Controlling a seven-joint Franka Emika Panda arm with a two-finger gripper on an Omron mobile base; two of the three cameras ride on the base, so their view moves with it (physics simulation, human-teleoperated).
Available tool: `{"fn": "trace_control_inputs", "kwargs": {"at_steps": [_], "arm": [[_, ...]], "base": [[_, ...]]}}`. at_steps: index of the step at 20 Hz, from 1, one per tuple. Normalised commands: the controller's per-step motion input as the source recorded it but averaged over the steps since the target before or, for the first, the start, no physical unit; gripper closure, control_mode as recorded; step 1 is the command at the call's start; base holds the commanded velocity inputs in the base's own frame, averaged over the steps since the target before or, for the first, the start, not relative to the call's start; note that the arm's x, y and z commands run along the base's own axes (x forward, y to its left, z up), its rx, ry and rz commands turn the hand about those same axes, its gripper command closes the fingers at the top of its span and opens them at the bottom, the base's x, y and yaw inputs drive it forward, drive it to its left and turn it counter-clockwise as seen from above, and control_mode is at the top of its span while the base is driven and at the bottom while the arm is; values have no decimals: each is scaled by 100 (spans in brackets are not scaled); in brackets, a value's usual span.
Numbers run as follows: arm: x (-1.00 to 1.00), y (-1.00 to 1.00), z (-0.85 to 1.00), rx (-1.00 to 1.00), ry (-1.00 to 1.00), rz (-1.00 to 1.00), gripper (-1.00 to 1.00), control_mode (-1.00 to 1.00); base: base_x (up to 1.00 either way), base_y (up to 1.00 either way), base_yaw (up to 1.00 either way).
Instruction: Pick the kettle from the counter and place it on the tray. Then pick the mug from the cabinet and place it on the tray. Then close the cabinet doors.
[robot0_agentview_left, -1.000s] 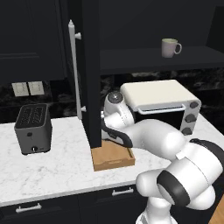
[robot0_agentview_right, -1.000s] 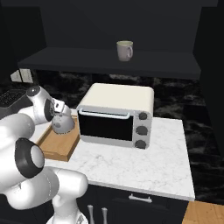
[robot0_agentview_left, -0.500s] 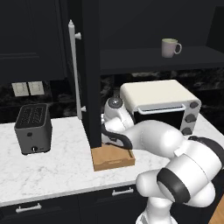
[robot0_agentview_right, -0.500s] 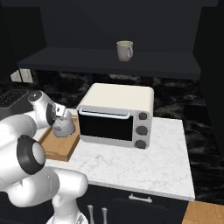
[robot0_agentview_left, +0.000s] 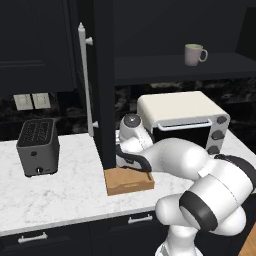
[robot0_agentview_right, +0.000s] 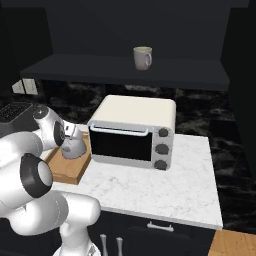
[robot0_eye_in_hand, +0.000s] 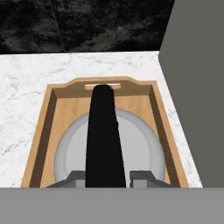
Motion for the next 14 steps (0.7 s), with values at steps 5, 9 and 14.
{"fn": "trace_control_inputs", "kwargs": {"at_steps": [5,9,14], "arm": [[0,0,0,0,0,0,-100,-100],[0,0,0,0,0,0,-100,-100],[-9,0,7,3,0,0,-100,-100]], "base": [[0,0,0],[0,0,0],[0,0,0]]}}
